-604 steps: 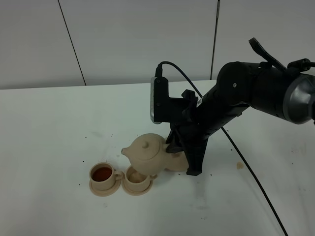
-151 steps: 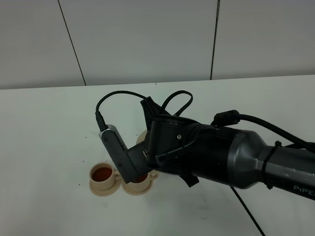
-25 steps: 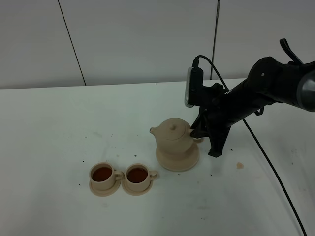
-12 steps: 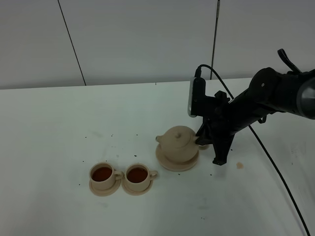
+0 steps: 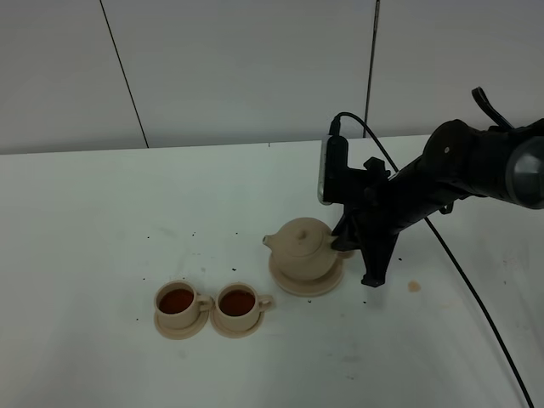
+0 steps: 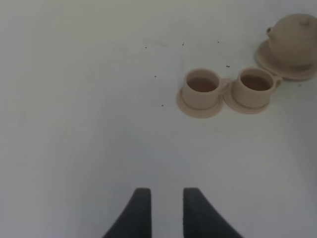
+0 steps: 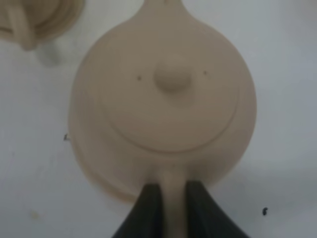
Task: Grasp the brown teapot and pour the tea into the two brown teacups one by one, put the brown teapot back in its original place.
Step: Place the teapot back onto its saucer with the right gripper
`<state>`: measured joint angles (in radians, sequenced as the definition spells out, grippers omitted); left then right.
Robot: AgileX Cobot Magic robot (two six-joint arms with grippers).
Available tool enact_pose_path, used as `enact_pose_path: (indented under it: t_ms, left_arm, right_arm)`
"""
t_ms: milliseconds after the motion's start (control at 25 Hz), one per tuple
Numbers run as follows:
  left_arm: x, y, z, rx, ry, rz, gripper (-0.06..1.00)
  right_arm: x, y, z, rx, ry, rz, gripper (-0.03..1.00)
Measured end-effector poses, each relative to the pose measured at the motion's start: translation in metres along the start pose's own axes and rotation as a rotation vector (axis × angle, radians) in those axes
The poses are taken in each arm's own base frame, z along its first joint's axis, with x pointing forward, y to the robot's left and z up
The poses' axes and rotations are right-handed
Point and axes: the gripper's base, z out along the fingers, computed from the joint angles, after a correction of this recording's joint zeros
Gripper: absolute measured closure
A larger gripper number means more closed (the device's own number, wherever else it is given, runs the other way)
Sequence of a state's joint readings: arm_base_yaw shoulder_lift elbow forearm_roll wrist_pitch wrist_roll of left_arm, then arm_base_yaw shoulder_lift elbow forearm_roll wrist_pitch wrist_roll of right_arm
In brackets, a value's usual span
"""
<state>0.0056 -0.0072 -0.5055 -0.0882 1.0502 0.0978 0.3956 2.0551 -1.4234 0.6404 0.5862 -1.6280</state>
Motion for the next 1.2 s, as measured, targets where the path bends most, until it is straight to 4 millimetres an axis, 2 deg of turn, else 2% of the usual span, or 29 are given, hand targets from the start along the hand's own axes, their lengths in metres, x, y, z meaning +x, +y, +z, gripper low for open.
enact_pose_path:
  t_ms: [400,640,1200]
  left_arm:
    - [0.0,0.0,0.0,0.0,0.0,0.0,0.71]
    - [0.0,0.0,0.0,0.0,0.0,0.0,0.71]
    - [0.0,0.0,0.0,0.0,0.0,0.0,0.71]
  right_arm:
    - [0.0,-0.001,0.001,0.006,0.001,-0.003,0.87]
    - [0.006,0.002,0.011,-0.014,0.012,0.011,0.87]
    - [0.006,0.002,0.012,-0.01,0.005,0.023,0.87]
